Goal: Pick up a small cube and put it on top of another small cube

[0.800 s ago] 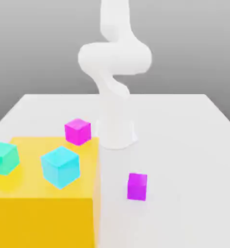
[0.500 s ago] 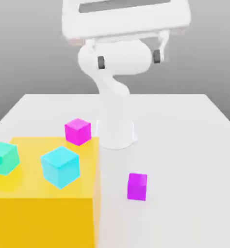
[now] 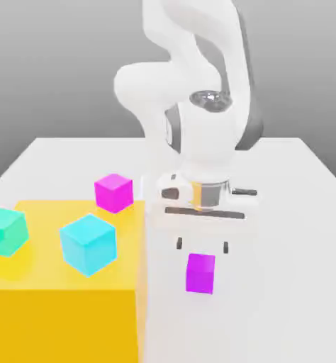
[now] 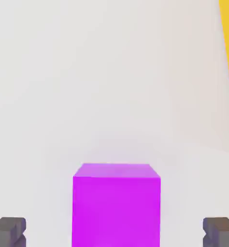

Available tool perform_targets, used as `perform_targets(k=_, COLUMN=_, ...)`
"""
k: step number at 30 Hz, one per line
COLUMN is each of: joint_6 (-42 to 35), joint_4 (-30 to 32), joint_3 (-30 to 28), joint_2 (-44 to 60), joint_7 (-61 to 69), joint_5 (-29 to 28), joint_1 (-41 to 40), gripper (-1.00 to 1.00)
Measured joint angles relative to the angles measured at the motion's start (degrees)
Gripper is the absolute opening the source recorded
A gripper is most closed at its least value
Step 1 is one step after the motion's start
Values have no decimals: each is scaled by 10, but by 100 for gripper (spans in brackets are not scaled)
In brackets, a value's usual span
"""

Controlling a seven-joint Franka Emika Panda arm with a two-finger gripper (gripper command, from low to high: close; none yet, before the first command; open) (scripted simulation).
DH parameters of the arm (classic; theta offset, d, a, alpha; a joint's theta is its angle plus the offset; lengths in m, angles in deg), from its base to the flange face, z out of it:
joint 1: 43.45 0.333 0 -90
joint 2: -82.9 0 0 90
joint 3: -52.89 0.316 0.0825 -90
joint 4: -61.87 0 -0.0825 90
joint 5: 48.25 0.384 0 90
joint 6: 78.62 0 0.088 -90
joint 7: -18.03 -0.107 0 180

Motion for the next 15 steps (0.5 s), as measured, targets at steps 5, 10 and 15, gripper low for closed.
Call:
perform_targets(k=5, joint_6=36, joint_4=-11, joint_3=-2, joint_2=45, joint_7=-2, joint_5=-8, joint_1=-3, gripper=0)
perform_targets(k=10, joint_6=77, joint_4=-19, joint_3=-20, joint_2=93, joint_7=-20, joint_5=-34, joint_1=6, gripper=0)
perform_targets(k=15, joint_6=121, joint_4=-22, joint_3=-58, joint_2=141, joint_7=-36, joint_5=-52, joint_1=42, gripper=0)
